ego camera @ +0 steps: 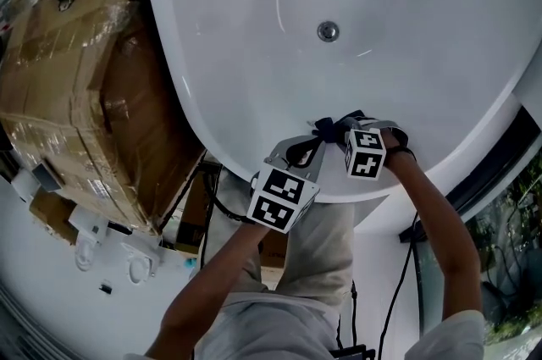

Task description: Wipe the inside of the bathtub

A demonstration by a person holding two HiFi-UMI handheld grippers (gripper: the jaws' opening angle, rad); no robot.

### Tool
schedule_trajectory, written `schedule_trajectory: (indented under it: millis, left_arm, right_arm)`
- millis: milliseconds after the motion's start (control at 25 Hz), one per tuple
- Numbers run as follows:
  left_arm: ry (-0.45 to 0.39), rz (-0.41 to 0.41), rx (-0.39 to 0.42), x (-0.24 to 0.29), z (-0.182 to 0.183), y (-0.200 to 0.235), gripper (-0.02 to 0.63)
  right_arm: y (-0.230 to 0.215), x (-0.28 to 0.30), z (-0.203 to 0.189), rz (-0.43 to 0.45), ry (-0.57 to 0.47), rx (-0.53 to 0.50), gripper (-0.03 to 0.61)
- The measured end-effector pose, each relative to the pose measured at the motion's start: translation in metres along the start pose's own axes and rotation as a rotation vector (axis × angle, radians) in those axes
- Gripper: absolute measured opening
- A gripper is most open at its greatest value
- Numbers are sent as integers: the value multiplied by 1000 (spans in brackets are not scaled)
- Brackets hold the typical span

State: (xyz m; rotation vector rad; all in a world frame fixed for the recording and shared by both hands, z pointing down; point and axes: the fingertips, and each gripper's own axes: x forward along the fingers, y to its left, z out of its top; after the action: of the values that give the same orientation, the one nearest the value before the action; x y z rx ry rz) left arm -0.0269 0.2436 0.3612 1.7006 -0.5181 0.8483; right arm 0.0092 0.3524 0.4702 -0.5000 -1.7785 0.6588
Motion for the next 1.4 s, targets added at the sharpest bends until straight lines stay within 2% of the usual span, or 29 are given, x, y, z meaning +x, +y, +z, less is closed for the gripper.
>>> schedule_trajectory:
  millis: [200,880,1400]
  left_arm:
    - [4,3,-4,9,2,5,-2]
    - [39,13,-24,43,-2,23,-2]
    - [33,20,-14,60,6,38,-2]
  right_arm:
    - [-16,10,-3,-21,17,-16,49]
    - [-82,42,-17,-85,4,37,49]
    - [-135,63,-26,-151,15,48,49]
